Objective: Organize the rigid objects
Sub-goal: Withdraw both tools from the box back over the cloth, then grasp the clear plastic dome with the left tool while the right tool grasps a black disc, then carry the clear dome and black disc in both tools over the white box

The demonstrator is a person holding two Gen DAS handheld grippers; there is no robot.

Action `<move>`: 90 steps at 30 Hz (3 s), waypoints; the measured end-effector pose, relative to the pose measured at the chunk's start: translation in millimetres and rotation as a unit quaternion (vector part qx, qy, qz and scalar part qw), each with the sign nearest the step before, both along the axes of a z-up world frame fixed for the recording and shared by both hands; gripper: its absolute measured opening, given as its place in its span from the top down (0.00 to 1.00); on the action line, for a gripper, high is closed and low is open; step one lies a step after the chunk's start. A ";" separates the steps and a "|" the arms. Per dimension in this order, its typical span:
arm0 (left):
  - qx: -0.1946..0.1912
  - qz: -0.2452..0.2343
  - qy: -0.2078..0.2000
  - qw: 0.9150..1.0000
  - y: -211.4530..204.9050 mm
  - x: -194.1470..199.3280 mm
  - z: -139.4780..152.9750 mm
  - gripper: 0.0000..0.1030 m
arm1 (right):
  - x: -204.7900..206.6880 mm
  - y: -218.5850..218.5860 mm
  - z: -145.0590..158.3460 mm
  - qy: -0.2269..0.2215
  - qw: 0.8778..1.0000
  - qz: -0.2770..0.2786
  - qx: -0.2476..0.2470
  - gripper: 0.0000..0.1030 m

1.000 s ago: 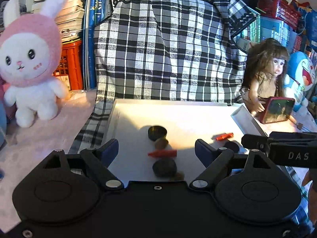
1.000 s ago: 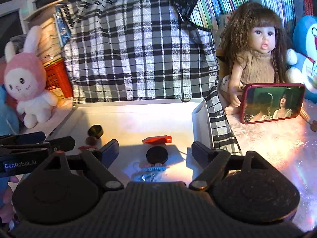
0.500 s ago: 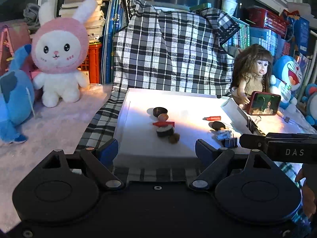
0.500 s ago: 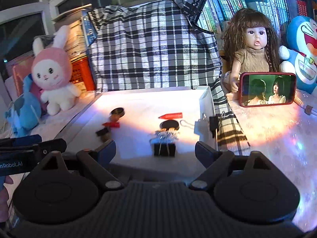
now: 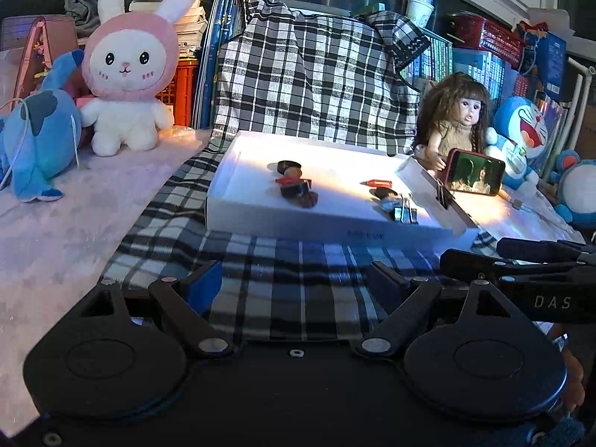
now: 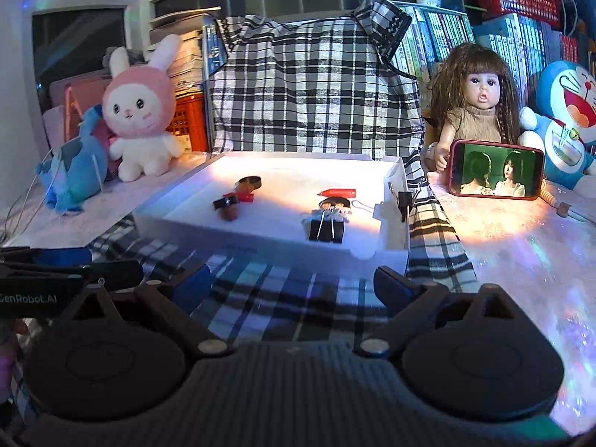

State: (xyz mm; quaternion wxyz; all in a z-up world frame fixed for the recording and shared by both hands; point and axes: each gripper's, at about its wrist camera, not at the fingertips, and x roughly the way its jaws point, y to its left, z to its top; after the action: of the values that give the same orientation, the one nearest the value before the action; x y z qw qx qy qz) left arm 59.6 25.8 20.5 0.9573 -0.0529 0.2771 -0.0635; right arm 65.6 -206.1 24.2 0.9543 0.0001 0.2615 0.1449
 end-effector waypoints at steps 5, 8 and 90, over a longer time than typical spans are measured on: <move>0.029 -0.016 -0.007 0.999 -6.7 -17.8 -4.8 0.18 | -22.0 0.1 -5.7 -0.010 1.000 0.005 -0.009 0.04; 0.043 -0.023 -0.012 0.999 -9.7 -29.0 -7.2 0.18 | -36.2 -1.1 -10.4 -0.021 1.000 0.008 -0.011 0.04; 0.032 -0.033 -0.027 0.999 -18.1 -67.1 -43.0 0.74 | -75.5 45.1 -44.5 -0.032 0.998 0.043 -0.043 0.64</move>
State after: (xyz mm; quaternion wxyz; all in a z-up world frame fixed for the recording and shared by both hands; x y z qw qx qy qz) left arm -7.6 7.8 -22.5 0.9629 -0.0110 0.2551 -0.0874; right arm -9.9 -161.0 -20.2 0.9541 -0.0569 0.2370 0.1742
